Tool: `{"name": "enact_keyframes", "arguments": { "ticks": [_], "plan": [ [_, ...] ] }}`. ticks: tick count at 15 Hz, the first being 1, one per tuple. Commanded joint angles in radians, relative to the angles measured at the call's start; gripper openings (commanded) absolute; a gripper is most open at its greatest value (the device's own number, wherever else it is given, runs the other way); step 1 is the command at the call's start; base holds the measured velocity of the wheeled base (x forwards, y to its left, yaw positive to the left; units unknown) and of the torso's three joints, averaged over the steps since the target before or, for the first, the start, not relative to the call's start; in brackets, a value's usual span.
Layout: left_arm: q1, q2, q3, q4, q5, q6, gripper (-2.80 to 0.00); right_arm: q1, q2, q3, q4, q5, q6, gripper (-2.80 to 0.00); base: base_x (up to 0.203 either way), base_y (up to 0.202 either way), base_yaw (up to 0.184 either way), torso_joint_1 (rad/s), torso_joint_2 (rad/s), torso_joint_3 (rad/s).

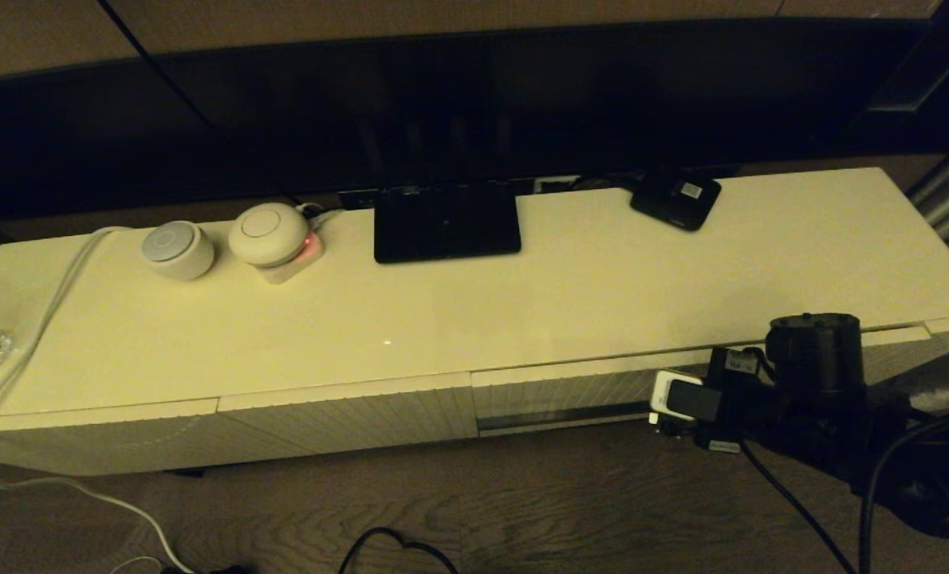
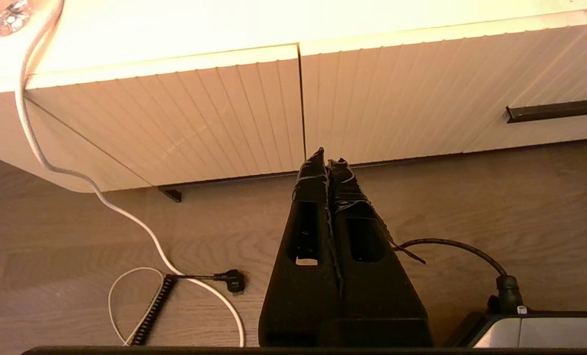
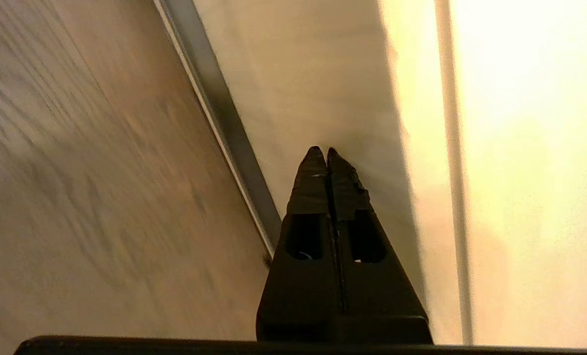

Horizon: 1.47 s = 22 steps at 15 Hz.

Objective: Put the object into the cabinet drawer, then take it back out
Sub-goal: Close the drawer, then open the drawer

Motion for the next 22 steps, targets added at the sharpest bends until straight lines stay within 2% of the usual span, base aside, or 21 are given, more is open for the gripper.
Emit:
{"name": "enact_keyframes", "arguments": {
  "ticks": [1,6,8,9,13,15,16,22],
  "plan": [
    [0.000,0.000,0.003,0.000,0.001,0.000,-2.80,0.001,-0.130,0.065,0.075,-0.008,-0.007,-2.80,0.000,0.000,0.000,0.000,0.00,0.000],
    [0.000,0.000,0.003,0.000,0.001,0.000,-2.80,0.002,-0.426,0.240,0.422,-0.017,-0.027,-2.80,0.000,0.000,0.000,0.000,0.00,0.000],
    [0.000,0.000,0.003,0.000,0.001,0.000,-2.80,0.004,-0.523,0.296,0.593,-0.013,-0.068,-2.80,0.000,0.000,0.000,0.000,0.00,0.000],
    [0.000,0.000,0.003,0.000,0.001,0.000,-2.80,0.007,-0.539,0.327,0.630,-0.008,-0.085,-2.80,0.000,0.000,0.000,0.000,0.00,0.000],
    [0.000,0.000,0.003,0.000,0.001,0.000,-2.80,0.068,-0.472,0.398,0.590,0.007,-0.089,-2.80,0.000,0.000,0.000,0.000,0.00,0.000],
    [0.000,0.000,0.003,0.000,0.001,0.000,-2.80,0.073,-0.393,0.438,0.458,0.008,-0.087,-2.80,0.000,0.000,0.000,0.000,0.00,0.000],
    [0.000,0.000,0.003,0.000,0.001,0.000,-2.80,0.073,-0.345,0.449,0.385,0.008,-0.086,0.00,0.000,0.000,0.000,0.000,0.00,0.000],
    [0.000,0.000,0.003,0.000,0.001,0.000,-2.80,0.064,-0.087,0.394,0.138,0.020,-0.064,0.00,0.000,0.000,0.000,0.000,0.00,0.000]
  ]
}}
